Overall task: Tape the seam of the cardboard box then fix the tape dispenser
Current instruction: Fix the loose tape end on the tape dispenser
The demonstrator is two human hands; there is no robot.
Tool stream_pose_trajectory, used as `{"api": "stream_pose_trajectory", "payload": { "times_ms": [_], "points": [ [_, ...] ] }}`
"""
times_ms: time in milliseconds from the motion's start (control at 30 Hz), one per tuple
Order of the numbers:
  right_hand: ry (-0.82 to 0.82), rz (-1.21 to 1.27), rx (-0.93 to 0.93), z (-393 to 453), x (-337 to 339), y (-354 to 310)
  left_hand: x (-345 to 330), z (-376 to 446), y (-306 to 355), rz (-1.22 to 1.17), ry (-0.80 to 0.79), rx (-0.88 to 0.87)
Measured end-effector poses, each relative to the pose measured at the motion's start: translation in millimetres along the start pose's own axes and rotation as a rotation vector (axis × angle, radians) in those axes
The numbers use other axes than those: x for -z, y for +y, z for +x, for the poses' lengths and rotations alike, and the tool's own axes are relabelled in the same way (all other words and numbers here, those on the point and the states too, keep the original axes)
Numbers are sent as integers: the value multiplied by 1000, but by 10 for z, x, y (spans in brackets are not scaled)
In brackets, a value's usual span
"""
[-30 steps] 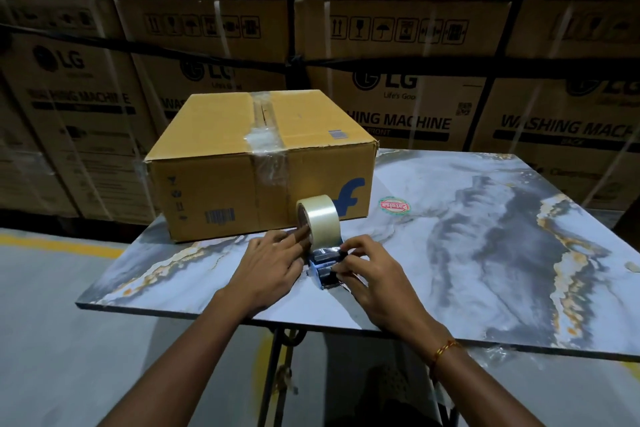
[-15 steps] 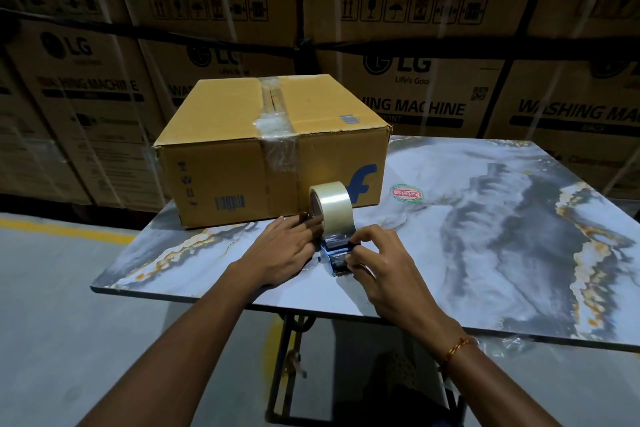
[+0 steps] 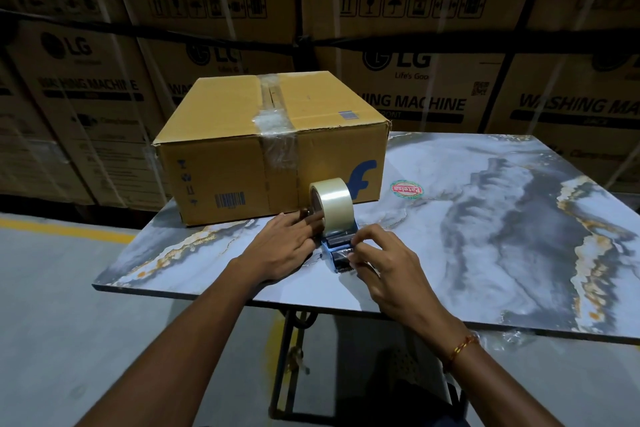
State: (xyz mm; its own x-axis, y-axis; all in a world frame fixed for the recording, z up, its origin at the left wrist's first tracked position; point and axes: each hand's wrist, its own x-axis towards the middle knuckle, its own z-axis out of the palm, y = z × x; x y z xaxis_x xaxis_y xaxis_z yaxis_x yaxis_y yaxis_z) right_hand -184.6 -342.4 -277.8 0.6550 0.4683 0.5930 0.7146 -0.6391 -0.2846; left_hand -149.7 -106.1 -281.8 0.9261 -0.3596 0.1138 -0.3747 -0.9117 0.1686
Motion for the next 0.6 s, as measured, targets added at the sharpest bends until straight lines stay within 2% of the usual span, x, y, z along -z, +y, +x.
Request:
{"api": "stream_pose_trajectory", "payload": {
  "times_ms": [600],
  "points": [
    [-61, 47, 31, -96, 73, -67, 18, 9, -15, -37, -45, 26]
  ]
}}
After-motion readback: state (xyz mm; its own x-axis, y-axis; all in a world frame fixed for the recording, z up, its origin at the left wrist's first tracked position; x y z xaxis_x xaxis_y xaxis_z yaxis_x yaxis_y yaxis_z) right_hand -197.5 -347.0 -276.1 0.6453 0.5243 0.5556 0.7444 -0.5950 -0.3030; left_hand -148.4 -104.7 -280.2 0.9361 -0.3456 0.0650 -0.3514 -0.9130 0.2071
